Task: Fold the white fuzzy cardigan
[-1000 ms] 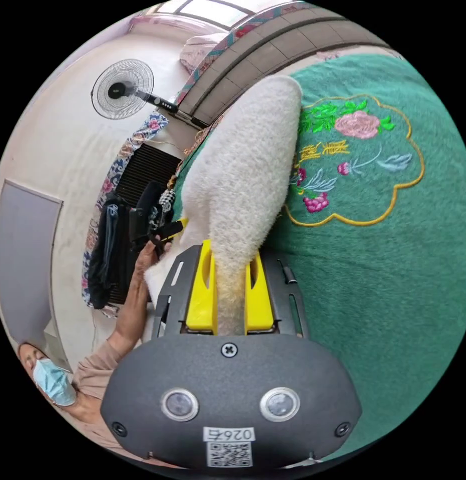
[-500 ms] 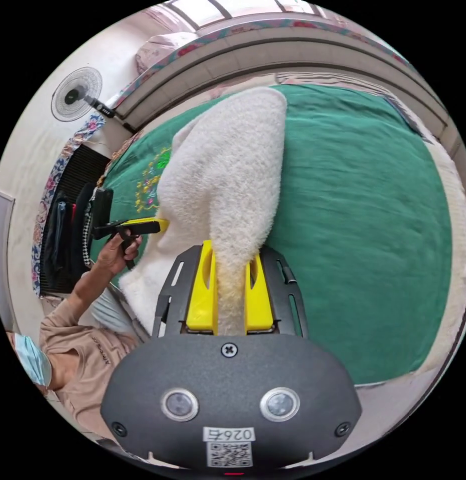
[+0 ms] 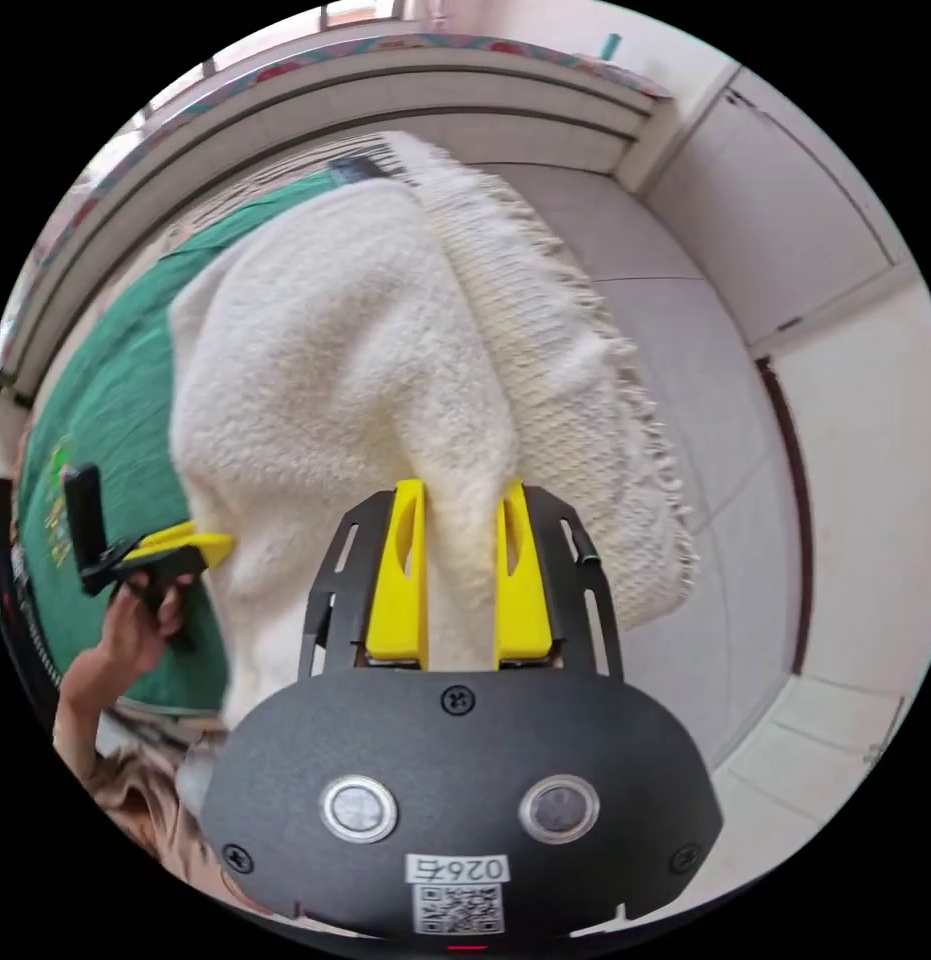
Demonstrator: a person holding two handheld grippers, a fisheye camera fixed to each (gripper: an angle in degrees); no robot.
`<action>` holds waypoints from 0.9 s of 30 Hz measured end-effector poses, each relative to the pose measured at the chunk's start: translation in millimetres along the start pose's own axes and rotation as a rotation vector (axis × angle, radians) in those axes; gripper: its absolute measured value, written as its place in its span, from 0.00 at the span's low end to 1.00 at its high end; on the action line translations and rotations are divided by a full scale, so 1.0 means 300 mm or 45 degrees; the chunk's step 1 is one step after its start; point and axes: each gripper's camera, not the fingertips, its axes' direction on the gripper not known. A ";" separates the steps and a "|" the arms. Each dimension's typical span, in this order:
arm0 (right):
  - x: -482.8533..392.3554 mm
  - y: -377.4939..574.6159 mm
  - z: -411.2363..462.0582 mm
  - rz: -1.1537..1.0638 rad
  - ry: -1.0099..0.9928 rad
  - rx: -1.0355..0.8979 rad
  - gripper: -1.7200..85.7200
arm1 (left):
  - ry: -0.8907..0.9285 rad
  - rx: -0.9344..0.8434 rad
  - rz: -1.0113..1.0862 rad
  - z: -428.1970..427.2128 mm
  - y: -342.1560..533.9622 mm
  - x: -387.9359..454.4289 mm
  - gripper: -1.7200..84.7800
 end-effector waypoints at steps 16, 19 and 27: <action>-0.458 0.730 0.841 0.113 -0.035 0.496 0.01 | -0.700 -0.085 0.388 -0.624 0.512 0.289 0.01; -0.565 0.843 0.870 0.164 0.053 0.672 0.01 | -0.972 0.036 0.470 -0.880 0.752 0.475 0.01; -1.222 1.112 0.947 -0.435 -0.524 0.984 0.01 | -1.571 0.747 0.308 -1.487 1.666 0.959 0.01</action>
